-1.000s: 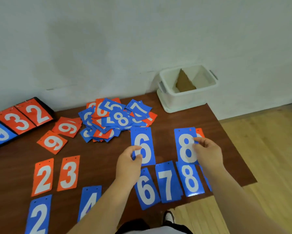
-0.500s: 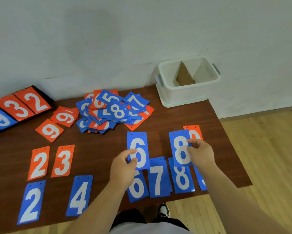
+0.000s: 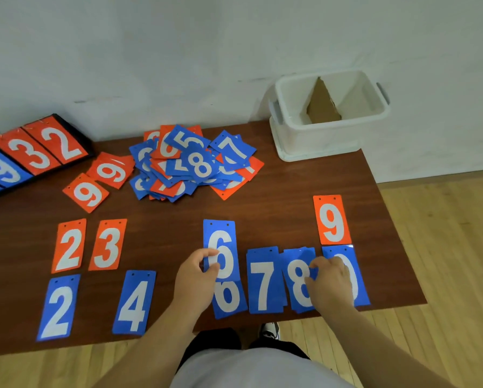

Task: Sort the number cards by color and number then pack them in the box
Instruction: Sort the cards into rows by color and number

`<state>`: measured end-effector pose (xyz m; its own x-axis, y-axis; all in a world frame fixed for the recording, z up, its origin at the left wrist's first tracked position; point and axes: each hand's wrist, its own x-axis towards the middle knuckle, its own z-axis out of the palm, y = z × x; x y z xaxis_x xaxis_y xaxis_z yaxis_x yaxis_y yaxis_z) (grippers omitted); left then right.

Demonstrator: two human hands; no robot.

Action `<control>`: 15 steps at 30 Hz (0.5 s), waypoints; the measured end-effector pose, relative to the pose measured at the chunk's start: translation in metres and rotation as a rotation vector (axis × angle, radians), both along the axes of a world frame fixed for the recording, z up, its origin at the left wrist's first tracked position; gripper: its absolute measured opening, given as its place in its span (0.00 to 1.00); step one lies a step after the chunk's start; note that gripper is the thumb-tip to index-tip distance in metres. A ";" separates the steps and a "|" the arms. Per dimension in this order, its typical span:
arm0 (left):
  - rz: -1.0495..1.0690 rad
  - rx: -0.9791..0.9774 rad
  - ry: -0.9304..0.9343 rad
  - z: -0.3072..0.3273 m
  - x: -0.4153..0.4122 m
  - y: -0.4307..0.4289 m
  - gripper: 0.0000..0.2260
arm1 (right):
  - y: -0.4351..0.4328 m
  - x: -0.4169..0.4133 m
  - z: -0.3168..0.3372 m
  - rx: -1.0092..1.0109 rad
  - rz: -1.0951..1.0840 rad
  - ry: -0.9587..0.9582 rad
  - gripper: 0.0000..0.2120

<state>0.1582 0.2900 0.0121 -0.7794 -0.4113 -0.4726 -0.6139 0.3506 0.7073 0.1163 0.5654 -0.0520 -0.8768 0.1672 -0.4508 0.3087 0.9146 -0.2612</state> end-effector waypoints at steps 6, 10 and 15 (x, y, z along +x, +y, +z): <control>0.087 0.037 0.011 -0.004 0.013 -0.001 0.10 | -0.035 -0.012 0.027 -0.410 -0.017 -0.029 0.05; 0.141 0.158 0.016 -0.006 0.022 0.001 0.10 | -0.086 -0.023 0.047 -0.743 0.037 -0.202 0.05; 0.021 0.133 -0.005 -0.007 0.033 0.002 0.10 | -0.119 -0.031 0.038 -0.713 0.177 -0.195 0.08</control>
<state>0.1914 0.2919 0.0047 -0.7688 -0.3607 -0.5280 -0.6237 0.2411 0.7435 0.0852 0.4463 -0.0139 -0.7567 -0.3590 -0.5463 0.2740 0.5846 -0.7636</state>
